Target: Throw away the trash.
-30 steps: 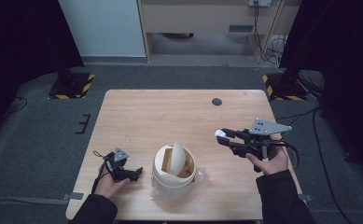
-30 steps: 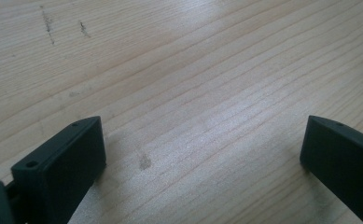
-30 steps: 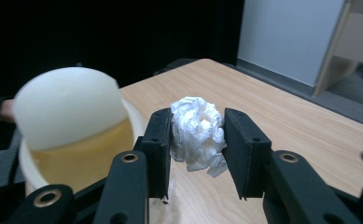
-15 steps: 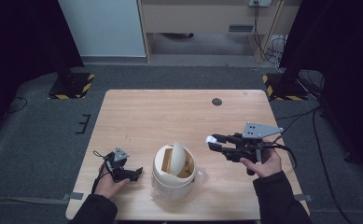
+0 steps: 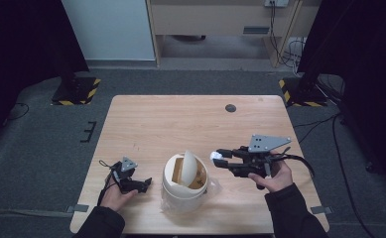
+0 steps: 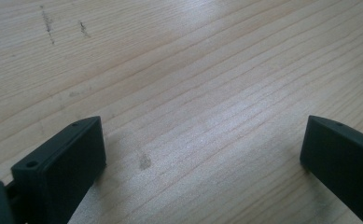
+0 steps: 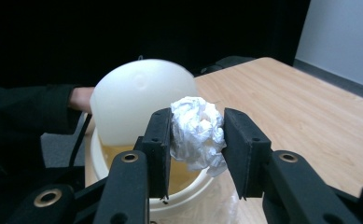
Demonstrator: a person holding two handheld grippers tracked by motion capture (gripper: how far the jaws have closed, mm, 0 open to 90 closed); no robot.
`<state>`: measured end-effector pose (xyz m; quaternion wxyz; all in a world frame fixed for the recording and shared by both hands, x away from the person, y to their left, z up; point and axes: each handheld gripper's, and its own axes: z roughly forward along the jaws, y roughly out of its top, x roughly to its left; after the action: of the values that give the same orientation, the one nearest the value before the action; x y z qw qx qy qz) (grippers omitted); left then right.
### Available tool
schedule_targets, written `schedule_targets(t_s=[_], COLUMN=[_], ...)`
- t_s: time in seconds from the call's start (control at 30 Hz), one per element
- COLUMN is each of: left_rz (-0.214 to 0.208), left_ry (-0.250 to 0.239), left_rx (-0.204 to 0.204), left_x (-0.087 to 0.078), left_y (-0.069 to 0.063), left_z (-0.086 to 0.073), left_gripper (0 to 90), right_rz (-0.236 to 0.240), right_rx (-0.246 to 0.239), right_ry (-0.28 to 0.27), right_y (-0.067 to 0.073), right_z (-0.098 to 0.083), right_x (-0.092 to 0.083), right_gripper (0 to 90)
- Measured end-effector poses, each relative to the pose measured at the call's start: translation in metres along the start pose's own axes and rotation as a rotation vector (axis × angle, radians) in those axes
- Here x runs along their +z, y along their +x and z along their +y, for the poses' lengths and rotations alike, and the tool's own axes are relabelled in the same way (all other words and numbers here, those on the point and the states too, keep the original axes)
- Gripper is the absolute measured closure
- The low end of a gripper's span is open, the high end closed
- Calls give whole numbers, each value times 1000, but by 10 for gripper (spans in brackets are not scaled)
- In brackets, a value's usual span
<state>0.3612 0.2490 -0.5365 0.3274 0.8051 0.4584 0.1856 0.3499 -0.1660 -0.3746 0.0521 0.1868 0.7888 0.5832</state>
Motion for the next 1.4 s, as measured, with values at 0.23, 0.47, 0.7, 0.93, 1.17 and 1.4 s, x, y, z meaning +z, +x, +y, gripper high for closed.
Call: schedule_targets(t_s=[0.23,0.47,0.7,0.93,1.17,1.4], left_rz=[0,0,0,0,0,0], left_ry=[0,0,0,0,0,0], left_rx=[0,0,0,0,0,0], left_x=[0,0,0,0,0,0], left_y=[0,0,0,0,0,0], left_z=[0,0,0,0,0,0], left_gripper=[0,0,0,0,0,0], right_rz=[36,52,61,56,53,51], right_rx=[2,-6,-10,-25,-34,-41], right_ry=[32,76,113,153,168,178], right_y=[3,6,8,8,9,10], right_z=[-6,-12,-17,-23,-26,-29], right_x=[11,21,29,36,41,45], right_gripper=[631,630,629,627,618,615])
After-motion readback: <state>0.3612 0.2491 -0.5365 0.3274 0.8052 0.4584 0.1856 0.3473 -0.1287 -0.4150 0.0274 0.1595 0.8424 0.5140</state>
